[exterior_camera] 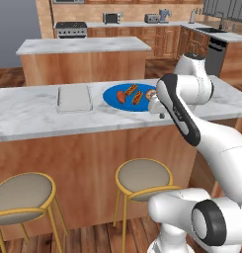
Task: Place one cooked food and one vegetable from the large plate to each tupperware container.
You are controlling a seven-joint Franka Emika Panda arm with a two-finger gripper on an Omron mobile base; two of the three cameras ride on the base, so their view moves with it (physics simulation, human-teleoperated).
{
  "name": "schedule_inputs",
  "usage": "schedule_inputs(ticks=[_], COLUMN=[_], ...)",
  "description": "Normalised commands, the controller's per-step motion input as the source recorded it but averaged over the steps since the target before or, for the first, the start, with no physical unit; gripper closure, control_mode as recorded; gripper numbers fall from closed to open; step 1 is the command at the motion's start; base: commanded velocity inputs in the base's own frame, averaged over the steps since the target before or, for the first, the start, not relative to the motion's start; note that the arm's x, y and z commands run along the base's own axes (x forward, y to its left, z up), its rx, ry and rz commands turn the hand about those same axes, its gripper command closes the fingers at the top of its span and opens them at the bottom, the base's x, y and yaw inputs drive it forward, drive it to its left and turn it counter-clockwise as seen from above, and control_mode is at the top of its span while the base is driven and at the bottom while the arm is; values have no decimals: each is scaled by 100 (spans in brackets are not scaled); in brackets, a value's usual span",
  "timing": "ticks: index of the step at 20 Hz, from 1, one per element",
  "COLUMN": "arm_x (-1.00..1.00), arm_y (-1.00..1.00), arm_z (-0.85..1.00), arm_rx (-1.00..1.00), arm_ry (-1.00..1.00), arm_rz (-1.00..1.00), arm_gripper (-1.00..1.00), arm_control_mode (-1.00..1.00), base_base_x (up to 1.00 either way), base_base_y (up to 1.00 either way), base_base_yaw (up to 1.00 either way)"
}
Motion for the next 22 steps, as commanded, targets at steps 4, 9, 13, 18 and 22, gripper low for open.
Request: schedule_inputs(ticks=[4, 9, 13, 18, 22], arm_x=[-24, 15, 22, 44, 58], arm_y=[0, 21, 3, 0, 0], arm_z=[0, 2, 47, 52, 35], arm_rx=[0, -2, 0, 0, 0], arm_ry=[-3, -41, -44, -15, 0], arm_rz=[0, 3, 4, 1, 1], arm_gripper=[-100, -100, -100, -100, -100], arm_control_mode=[-100, -100, -100, -100, -100], base_base_x=[0, 0, 0, 0, 0], base_base_y=[0, 0, 0, 0, 0], base_base_yaw=[0, 0, 0, 0, 0])
